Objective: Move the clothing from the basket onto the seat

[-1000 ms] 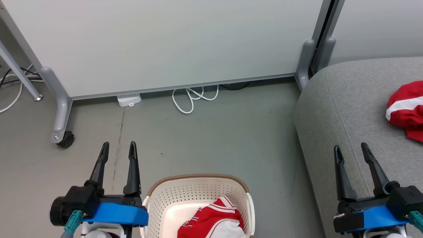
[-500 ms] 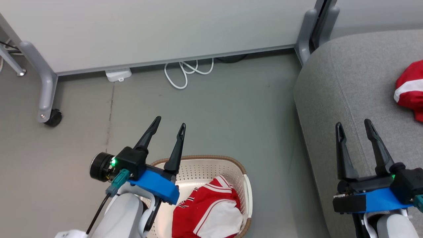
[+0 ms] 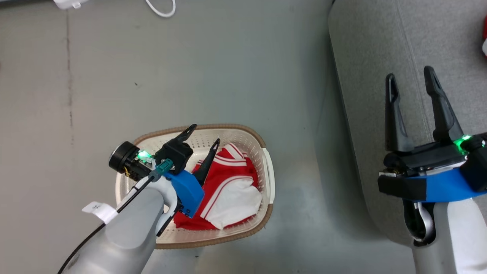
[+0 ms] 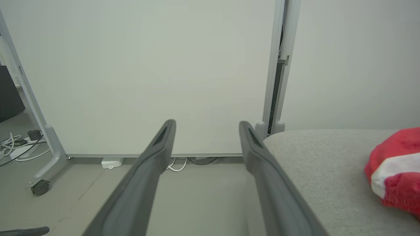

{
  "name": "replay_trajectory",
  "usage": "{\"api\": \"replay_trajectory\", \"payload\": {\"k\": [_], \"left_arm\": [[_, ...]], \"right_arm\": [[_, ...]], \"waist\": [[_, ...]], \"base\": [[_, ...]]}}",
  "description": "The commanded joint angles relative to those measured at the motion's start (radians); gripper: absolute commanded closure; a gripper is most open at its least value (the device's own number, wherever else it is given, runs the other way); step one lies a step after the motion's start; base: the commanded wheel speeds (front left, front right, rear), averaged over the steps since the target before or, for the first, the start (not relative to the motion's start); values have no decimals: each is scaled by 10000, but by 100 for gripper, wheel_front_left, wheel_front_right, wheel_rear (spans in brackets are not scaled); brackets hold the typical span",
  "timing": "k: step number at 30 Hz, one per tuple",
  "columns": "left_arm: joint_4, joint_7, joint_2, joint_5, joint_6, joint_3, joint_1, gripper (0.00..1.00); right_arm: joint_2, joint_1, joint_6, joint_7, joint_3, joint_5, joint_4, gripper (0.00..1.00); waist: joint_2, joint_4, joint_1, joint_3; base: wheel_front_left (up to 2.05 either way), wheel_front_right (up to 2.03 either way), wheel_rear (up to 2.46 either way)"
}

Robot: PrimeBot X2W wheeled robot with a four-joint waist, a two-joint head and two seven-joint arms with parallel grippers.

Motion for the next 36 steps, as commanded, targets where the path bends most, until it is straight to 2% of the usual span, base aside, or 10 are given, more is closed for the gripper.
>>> {"api": "replay_trajectory", "payload": {"k": [1,10,16,20,25,36], "left_arm": [[479,-13,91,-170,-9,-537,-498,0],[2154,764,554,-1391,-6,-3449,-2174,0],[2489,1548,1117,-2007,-7,-5077,-2940,0],[2718,2165,1321,-1772,-7,-5379,-3291,0],[2917,2454,1350,-1434,-7,-5459,-3450,0],[3314,2646,948,-792,-7,-5464,-3805,0]], "right_arm": [[21,-358,5,-9,31,44,-101,0],[21,-1236,5,-7,319,216,-373,0],[23,-1605,5,-7,483,345,-554,0],[23,-1683,5,-7,498,377,-671,0],[23,-1663,5,-9,465,381,-806,0],[22,-1477,5,-9,449,63,-1437,0]], "waist": [[0,-469,-3,1259],[0,-888,-3,3090],[0,-1217,-3,4127],[0,-1390,-3,4673],[0,-1543,-3,5244],[0,-1474,-3,5983]], "base": [[0,0,0],[0,0,0],[0,0,0],[0,0,0],[0,0,0],[0,0,0]]}}
